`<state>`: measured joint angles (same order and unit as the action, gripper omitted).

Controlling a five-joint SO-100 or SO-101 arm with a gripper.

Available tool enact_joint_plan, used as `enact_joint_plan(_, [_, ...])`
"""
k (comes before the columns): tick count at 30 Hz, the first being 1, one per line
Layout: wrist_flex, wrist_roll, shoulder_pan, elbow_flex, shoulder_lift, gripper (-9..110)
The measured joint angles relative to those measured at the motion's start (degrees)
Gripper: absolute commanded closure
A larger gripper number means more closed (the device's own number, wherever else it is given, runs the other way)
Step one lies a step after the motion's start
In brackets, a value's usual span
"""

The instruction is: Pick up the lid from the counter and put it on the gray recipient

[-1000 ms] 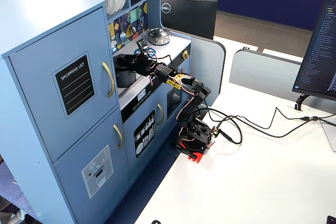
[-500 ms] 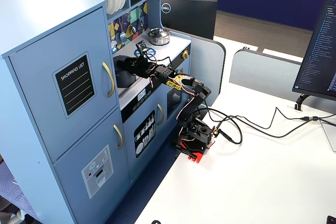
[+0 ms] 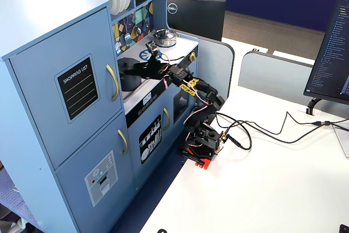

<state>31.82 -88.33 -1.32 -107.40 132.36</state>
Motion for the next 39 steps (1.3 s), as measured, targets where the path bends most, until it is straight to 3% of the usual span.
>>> enact_joint_plan(7, [32.0,-0.6,0.9,3.1,15.5,97])
enact_joint_plan(11, [46.1,-1.9,1.8,-5.9,25.4,101])
enact_joint_plan(22, [41.3,-2.7,3.5,-54.1,47.7,101])
enact_joint_plan(29, [45.4,-1.7,4.7,-63.2,49.5,101])
enact_joint_plan(39, [46.4,-0.5,4.5,-63.5,50.1,98])
